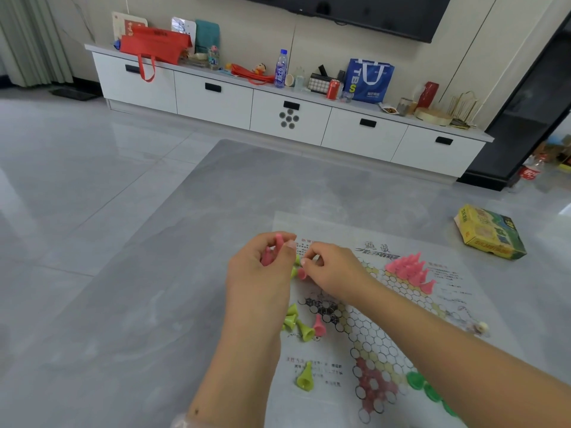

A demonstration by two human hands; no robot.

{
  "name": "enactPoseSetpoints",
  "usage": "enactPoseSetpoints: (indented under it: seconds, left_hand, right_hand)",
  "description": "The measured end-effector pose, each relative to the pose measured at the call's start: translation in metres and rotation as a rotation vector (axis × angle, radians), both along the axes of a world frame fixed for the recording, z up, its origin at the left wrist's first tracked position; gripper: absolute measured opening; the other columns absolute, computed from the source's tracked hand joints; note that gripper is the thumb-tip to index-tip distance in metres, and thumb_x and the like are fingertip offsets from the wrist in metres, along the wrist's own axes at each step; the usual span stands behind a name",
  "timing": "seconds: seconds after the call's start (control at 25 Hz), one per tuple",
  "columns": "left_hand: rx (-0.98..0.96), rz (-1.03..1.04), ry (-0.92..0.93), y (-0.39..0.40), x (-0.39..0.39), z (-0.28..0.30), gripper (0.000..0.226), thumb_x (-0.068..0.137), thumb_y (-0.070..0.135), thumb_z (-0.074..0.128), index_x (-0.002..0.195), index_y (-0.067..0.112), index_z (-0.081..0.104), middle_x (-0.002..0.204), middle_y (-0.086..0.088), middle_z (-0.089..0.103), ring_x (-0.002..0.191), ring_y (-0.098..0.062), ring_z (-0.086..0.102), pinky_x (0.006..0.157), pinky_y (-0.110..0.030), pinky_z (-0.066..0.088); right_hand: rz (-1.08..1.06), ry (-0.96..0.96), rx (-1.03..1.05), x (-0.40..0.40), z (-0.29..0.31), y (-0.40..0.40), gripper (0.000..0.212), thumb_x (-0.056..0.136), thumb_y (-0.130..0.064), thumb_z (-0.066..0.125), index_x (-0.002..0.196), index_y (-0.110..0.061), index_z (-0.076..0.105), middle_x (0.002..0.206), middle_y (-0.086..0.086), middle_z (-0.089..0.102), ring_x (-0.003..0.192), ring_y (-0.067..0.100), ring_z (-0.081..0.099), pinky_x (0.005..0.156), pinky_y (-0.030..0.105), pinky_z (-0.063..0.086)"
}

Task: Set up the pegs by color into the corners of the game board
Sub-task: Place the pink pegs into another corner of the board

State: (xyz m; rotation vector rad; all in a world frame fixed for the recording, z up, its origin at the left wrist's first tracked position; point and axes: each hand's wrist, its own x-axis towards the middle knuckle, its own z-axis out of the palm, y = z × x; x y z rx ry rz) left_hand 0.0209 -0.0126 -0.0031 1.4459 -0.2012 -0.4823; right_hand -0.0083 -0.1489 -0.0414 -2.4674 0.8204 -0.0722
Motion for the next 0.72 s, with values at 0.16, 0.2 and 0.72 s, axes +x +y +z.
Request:
enactPoseSetpoints:
  seconds: [0.16, 0.2, 0.72]
  left_hand:
    - [0.025, 0.006, 0.023, -0.001, 0.001, 0.001, 0.022, 0.092, 0.022, 0.048, 0.077, 0.031, 0.062, 0.062, 0.006, 0.039, 0.053, -0.006, 0.038, 0.046, -0.009, 0.036]
    - [0.024, 0.006, 0.021, -0.002, 0.001, 0.001, 0.023, 0.092, 0.022, 0.047, 0.077, 0.031, 0.062, 0.062, 0.005, 0.039, 0.055, -0.008, 0.037, 0.047, -0.009, 0.036]
    - [0.03, -0.063, -0.036, -0.017, -0.015, -0.009, 0.02, 0.093, 0.019, 0.048, 0.088, 0.029, 0.065, 0.065, 0.005, 0.043, 0.059, -0.011, 0.039, 0.053, -0.017, 0.036]
  right_hand:
    - [0.038, -0.005, -0.039, 0.001, -0.003, 0.003, 0.017, 0.087, -0.023, 0.05, 0.084, -0.01, 0.06, 0.083, 0.005, 0.069, 0.063, 0.017, 0.056, 0.056, 0.026, 0.042]
    - [0.066, 0.003, -0.044, 0.0, -0.001, 0.004, 0.014, 0.086, -0.02, 0.05, 0.084, -0.01, 0.059, 0.085, 0.005, 0.069, 0.069, 0.02, 0.058, 0.06, 0.027, 0.045]
    - [0.074, -0.092, 0.044, -0.059, 0.014, -0.01, 0.014, 0.084, -0.007, 0.056, 0.087, -0.019, 0.061, 0.086, -0.01, 0.06, 0.082, 0.006, 0.058, 0.07, 0.011, 0.043]
